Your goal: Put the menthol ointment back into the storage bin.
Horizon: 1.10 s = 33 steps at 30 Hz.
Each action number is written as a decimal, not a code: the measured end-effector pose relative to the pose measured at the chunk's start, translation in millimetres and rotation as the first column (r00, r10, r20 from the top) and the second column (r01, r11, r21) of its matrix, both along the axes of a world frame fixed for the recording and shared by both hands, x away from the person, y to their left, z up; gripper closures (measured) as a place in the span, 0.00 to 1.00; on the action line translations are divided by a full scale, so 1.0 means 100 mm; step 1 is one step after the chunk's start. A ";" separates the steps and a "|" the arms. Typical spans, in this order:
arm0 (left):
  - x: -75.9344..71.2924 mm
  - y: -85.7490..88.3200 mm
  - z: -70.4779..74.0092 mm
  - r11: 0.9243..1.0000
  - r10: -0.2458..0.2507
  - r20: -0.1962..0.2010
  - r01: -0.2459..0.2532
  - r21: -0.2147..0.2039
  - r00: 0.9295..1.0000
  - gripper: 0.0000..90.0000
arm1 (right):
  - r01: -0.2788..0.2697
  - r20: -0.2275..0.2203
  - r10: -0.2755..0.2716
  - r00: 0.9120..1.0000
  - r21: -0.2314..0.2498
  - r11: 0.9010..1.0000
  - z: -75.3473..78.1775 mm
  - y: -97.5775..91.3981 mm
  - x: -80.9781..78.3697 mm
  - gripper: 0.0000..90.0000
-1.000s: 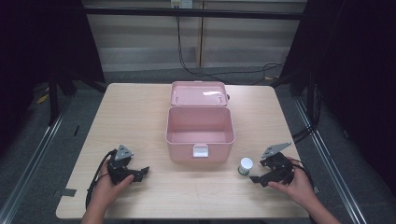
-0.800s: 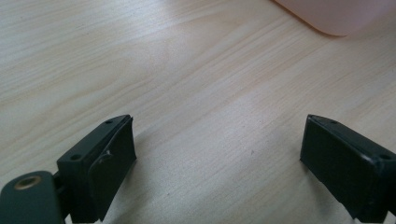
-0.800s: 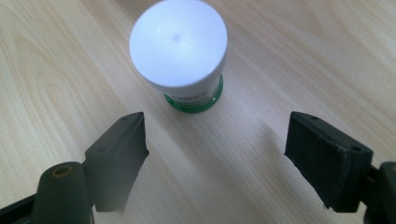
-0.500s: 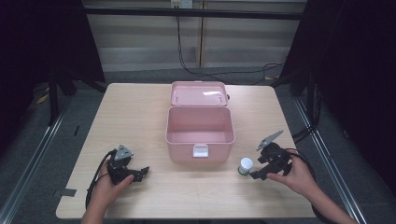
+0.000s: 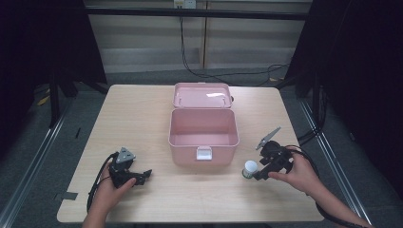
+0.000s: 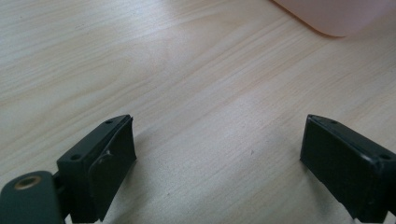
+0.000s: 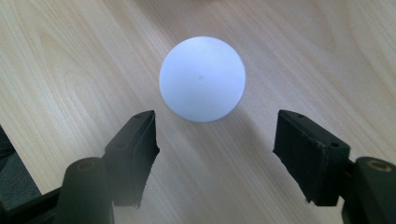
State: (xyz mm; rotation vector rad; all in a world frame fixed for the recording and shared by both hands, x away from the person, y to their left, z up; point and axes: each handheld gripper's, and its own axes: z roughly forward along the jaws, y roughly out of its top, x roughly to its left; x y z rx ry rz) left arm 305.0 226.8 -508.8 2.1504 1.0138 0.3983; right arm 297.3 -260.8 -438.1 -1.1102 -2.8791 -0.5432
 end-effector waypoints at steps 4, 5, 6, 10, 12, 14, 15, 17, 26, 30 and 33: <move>0.00 0.00 0.00 1.000 0.001 0.001 -0.001 0.001 1.000 0.11 | -0.003 -0.012 0.003 1.000 -0.012 1.000 0.02 0.01 0.03 0.35; 0.00 0.00 0.00 1.000 0.002 0.001 -0.002 0.000 1.000 0.11 | -0.003 -0.014 0.003 1.000 -0.013 1.000 0.03 0.01 0.04 0.35; 0.00 0.00 0.00 1.000 0.000 0.000 0.000 0.000 1.000 0.11 | -0.009 -0.014 0.009 1.000 -0.017 1.000 0.04 0.01 0.05 0.36; 0.00 0.00 0.00 1.000 0.000 -0.001 0.000 -0.002 1.000 0.11 | -0.012 -0.031 0.011 0.999 -0.030 0.999 0.05 0.05 0.06 0.38; 0.00 0.00 0.00 1.000 0.000 -0.002 0.000 -0.005 1.000 0.11 | -0.021 -0.038 0.020 0.999 -0.037 0.999 0.05 0.07 0.07 0.38; 0.00 0.00 0.00 1.000 0.002 -0.001 -0.002 -0.005 1.000 0.11 | -0.021 -0.042 0.019 0.999 -0.037 0.999 0.06 0.09 0.07 0.39; 0.00 0.00 0.00 1.000 0.001 0.000 -0.001 -0.003 1.000 0.11 | -0.020 -0.041 0.019 0.999 -0.033 0.999 0.06 0.10 0.08 0.39; 0.00 0.00 0.00 1.000 0.001 -0.002 -0.001 -0.005 1.000 0.11 | -0.029 -0.036 0.028 0.999 -0.038 0.999 0.06 0.12 0.09 0.39; 0.00 0.00 0.00 1.000 -0.002 -0.003 0.002 -0.003 1.000 0.11 | -0.039 -0.034 0.038 0.999 -0.043 0.998 0.08 0.20 0.14 0.42; 0.00 0.01 0.00 1.000 -0.003 -0.002 0.003 -0.001 1.000 0.11 | -0.048 -0.023 0.047 0.999 -0.042 0.998 0.07 0.24 0.14 0.44; 0.00 0.01 0.00 1.000 -0.003 -0.002 0.003 -0.001 1.000 0.11 | -0.050 -0.029 0.049 0.998 -0.046 0.998 0.06 0.25 0.15 0.47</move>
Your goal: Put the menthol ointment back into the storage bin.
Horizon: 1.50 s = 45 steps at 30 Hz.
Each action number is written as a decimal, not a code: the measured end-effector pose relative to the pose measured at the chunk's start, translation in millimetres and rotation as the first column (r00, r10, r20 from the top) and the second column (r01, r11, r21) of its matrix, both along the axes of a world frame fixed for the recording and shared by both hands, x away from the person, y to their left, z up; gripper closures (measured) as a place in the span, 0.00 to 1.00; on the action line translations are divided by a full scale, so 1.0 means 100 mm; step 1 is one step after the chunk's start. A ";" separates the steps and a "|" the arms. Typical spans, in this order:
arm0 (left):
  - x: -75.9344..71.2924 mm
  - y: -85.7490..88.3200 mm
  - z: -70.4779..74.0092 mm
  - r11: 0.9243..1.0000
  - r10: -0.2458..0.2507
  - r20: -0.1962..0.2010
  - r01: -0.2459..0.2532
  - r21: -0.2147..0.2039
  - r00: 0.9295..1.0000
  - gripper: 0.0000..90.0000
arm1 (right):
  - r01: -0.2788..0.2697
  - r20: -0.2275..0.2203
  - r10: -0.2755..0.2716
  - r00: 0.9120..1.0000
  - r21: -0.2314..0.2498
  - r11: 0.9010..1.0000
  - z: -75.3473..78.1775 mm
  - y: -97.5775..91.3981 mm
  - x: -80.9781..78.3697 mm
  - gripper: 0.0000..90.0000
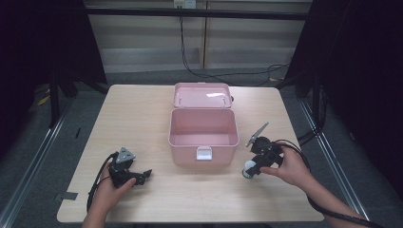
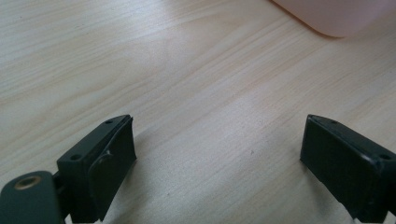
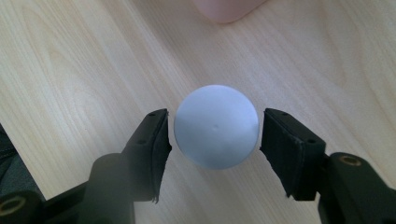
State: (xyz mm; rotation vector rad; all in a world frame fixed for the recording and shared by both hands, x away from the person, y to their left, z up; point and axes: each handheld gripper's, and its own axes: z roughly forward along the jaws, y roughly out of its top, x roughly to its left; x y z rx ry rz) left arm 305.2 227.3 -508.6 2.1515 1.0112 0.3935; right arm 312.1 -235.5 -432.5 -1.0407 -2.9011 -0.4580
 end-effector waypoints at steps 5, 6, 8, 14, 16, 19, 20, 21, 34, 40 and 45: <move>0.00 0.00 0.00 1.000 0.003 -0.001 -0.003 -0.003 1.000 0.11 | -0.005 -0.002 0.005 1.000 -0.008 1.000 -0.03 0.00 0.01 0.51; 0.00 0.00 0.00 1.000 0.005 0.000 -0.005 -0.006 1.000 0.11 | -0.006 0.001 0.006 1.000 -0.009 1.000 -0.03 0.01 0.01 0.52; 0.00 0.00 0.00 1.000 0.003 0.000 -0.003 -0.003 1.000 0.11 | -0.007 0.000 0.007 1.000 -0.002 1.000 -0.03 0.01 0.01 0.53; 0.00 0.00 0.00 1.000 0.001 -0.001 -0.001 -0.001 1.000 0.11 | -0.016 0.003 0.016 1.000 -0.016 1.000 -0.02 0.04 0.02 0.56; 0.00 0.00 0.00 1.000 0.001 -0.001 -0.001 -0.002 1.000 0.11 | -0.010 -0.001 0.010 1.000 -0.025 1.000 -0.01 0.05 0.02 0.56; 0.00 0.00 0.00 1.000 0.001 -0.001 -0.001 -0.002 1.000 0.11 | -0.029 0.004 0.029 1.000 -0.031 0.999 -0.01 0.04 0.03 0.56; 0.00 -0.01 0.00 1.000 0.004 -0.001 -0.004 -0.005 1.000 0.11 | -0.032 0.005 0.032 0.999 -0.032 0.999 -0.01 0.04 0.03 0.56; 0.00 0.00 0.00 1.000 0.002 -0.001 -0.002 -0.003 1.000 0.11 | -0.025 0.010 0.025 1.000 -0.035 0.999 -0.01 0.04 0.03 0.56; 0.00 -0.01 0.00 1.000 0.005 0.003 -0.005 0.004 1.000 0.11 | -0.009 0.000 0.009 1.000 -0.039 0.999 0.23 -0.03 0.04 0.56; 0.00 -0.01 0.00 1.000 0.001 0.002 -0.001 0.004 1.000 0.11 | -0.010 -0.002 0.010 1.000 -0.050 0.999 0.40 -0.06 0.07 0.56; 0.00 -0.01 0.00 1.000 0.000 0.001 0.000 0.004 1.000 0.11 | 0.002 -0.008 -0.002 1.000 -0.041 0.999 0.54 -0.06 0.11 0.56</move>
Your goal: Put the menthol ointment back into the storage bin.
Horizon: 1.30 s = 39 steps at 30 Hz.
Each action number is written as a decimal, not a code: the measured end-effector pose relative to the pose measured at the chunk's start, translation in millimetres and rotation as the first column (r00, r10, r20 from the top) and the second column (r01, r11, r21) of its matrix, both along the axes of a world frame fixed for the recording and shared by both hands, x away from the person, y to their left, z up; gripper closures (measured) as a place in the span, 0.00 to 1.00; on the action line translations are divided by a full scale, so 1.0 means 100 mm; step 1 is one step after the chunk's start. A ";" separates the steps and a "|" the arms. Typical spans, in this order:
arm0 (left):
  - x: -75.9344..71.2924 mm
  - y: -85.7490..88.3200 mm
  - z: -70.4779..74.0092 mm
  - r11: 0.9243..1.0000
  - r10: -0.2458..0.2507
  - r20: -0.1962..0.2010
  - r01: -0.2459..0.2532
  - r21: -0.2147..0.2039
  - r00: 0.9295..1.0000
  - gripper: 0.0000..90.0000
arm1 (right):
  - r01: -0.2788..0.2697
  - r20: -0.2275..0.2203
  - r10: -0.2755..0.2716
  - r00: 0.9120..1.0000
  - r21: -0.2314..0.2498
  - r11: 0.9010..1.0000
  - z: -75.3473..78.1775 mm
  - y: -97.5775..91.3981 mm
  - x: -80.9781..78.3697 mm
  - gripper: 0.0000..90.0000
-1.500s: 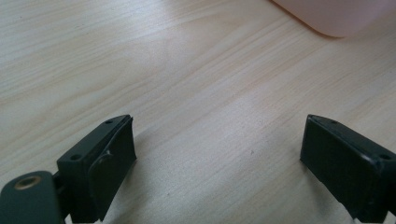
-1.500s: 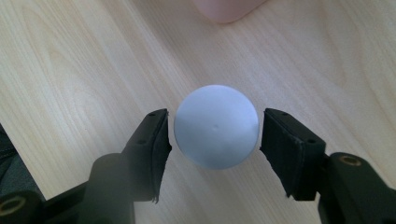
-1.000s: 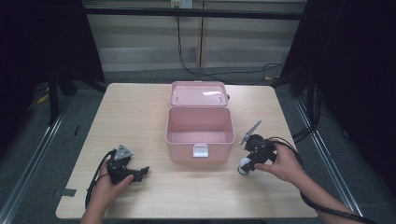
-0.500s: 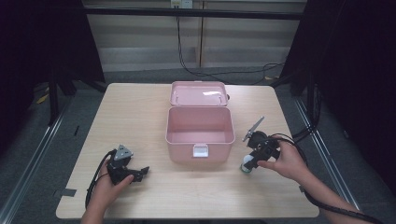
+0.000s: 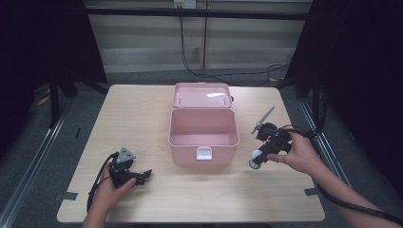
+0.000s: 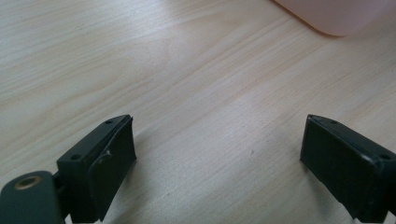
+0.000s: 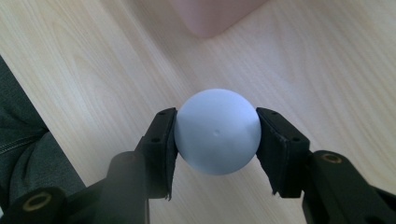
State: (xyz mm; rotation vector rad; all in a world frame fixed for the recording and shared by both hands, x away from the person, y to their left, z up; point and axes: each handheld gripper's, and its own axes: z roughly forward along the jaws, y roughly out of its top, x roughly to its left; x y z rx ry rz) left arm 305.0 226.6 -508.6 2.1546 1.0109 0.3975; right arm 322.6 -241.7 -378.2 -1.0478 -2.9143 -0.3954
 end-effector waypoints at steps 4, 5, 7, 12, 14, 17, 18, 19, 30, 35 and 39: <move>0.00 0.00 0.00 1.000 0.001 0.000 -0.001 0.001 1.000 0.11 | 0.000 0.002 0.000 1.000 -0.006 1.000 0.10 0.00 0.04 0.56; 0.00 0.00 0.00 1.000 0.000 0.000 0.000 0.002 1.000 0.11 | -0.012 0.006 0.012 1.000 -0.003 1.000 0.12 -0.01 0.05 0.56; 0.00 0.00 0.00 1.000 0.000 0.001 0.000 -0.001 1.000 0.11 | -0.003 0.006 0.004 1.000 -0.014 1.000 0.17 -0.01 0.07 0.56; 0.00 0.00 0.00 1.000 0.000 0.000 0.000 -0.001 1.000 0.11 | 0.010 0.024 -0.009 1.000 -0.006 1.000 0.31 -0.02 0.12 0.56; 0.00 0.00 0.00 1.000 0.004 0.001 -0.004 -0.003 1.000 0.11 | 0.009 0.035 -0.009 0.999 -0.005 1.000 0.36 -0.02 0.14 0.56; 0.00 -0.01 0.00 1.000 0.005 0.001 -0.005 -0.003 1.000 0.11 | 0.011 0.041 -0.010 0.999 -0.011 1.000 0.43 -0.01 0.17 0.56; 0.00 -0.01 0.00 1.000 0.006 -0.001 -0.006 -0.008 1.000 0.11 | 0.008 0.039 -0.007 0.999 -0.012 1.000 0.46 -0.01 0.19 0.56; 0.00 -0.01 0.00 1.000 0.005 0.000 -0.005 -0.006 1.000 0.11 | 0.010 0.044 -0.009 0.999 -0.012 1.000 0.49 0.01 0.19 0.56; 0.00 0.00 0.00 1.000 0.004 0.000 -0.004 -0.007 1.000 0.11 | 0.000 0.064 0.001 0.998 -0.025 1.000 0.73 0.12 0.25 0.56; 0.00 0.00 0.00 1.000 0.008 0.000 -0.008 -0.006 1.000 0.11 | 0.011 0.069 -0.009 0.998 -0.026 1.000 0.84 0.13 0.29 0.56; 0.00 0.00 0.00 1.000 0.002 -0.002 -0.002 -0.003 1.000 0.11 | 0.016 0.077 -0.015 0.997 -0.023 1.000 0.93 0.13 0.33 0.56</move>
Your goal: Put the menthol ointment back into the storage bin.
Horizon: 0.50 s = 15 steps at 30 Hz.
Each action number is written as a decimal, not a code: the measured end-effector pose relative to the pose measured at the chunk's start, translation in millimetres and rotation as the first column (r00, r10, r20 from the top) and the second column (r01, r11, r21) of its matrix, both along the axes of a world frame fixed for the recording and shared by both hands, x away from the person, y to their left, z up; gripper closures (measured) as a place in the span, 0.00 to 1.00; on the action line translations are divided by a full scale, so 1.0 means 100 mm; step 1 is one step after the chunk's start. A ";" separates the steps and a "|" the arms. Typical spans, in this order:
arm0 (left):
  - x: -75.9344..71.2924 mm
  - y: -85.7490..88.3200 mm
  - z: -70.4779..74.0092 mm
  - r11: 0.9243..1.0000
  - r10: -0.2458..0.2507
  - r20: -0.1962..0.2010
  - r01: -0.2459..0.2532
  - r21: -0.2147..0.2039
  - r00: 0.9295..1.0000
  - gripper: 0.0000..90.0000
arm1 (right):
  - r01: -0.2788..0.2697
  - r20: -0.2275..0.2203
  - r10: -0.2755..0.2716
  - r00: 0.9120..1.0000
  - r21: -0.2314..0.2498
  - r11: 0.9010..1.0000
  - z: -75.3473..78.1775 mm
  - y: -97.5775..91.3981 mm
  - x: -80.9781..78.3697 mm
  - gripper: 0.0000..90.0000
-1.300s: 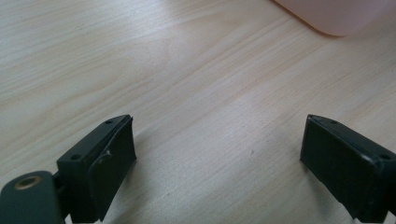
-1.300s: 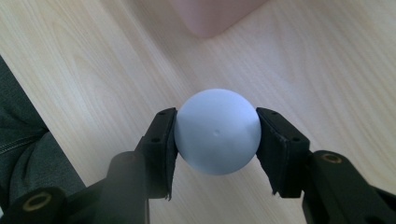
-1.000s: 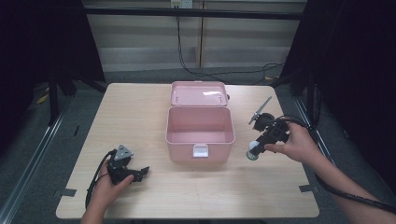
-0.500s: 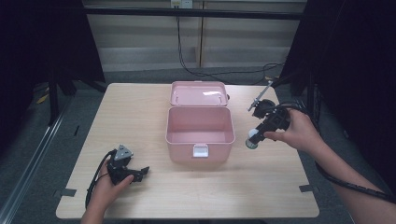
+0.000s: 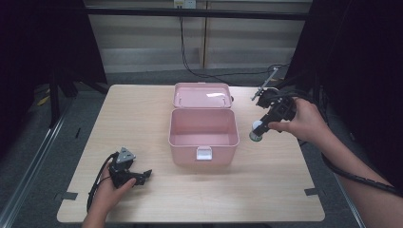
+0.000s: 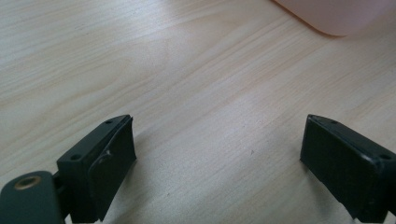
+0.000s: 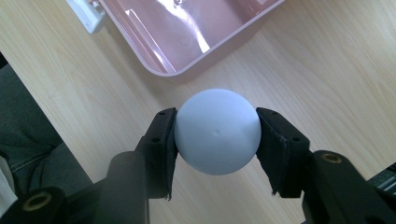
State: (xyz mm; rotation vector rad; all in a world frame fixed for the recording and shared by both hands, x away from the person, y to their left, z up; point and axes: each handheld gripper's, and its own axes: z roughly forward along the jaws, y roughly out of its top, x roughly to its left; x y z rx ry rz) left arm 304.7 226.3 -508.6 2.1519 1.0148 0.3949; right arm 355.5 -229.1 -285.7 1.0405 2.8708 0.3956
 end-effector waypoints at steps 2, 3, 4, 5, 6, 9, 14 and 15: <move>0.00 0.00 0.00 1.000 0.000 0.000 0.000 0.001 1.000 0.11 | 0.007 -0.001 -0.007 1.000 -0.004 1.000 0.03 0.00 0.02 0.56; 0.00 0.00 0.00 1.000 0.000 0.000 0.000 0.000 1.000 0.11 | 0.005 0.000 -0.005 1.000 -0.006 1.000 0.05 0.00 0.02 0.56; 0.00 0.00 0.00 1.000 0.000 -0.001 0.000 0.000 1.000 0.11 | 0.005 -0.001 -0.005 1.000 -0.008 1.000 0.06 0.01 0.03 0.56; 0.00 0.00 0.00 1.000 0.000 0.000 0.000 0.000 1.000 0.11 | 0.004 0.002 -0.004 1.000 -0.012 1.000 0.08 0.01 0.04 0.56; 0.00 0.00 0.00 1.000 0.000 0.001 0.000 -0.001 1.000 0.11 | 0.009 -0.001 -0.009 1.000 -0.016 1.000 0.09 0.02 0.05 0.56; 0.00 0.00 0.00 1.000 0.000 0.001 0.000 -0.001 1.000 0.11 | 0.007 -0.001 -0.007 1.000 -0.013 1.000 0.12 0.03 0.07 0.56; 0.00 0.00 0.00 1.000 0.000 0.002 0.000 0.002 1.000 0.11 | 0.016 0.004 -0.016 1.000 -0.012 1.000 0.17 0.05 0.12 0.56; 0.00 0.00 0.00 1.000 0.000 0.002 0.000 0.002 1.000 0.11 | 0.021 0.004 -0.021 1.000 -0.013 1.000 0.18 0.05 0.12 0.56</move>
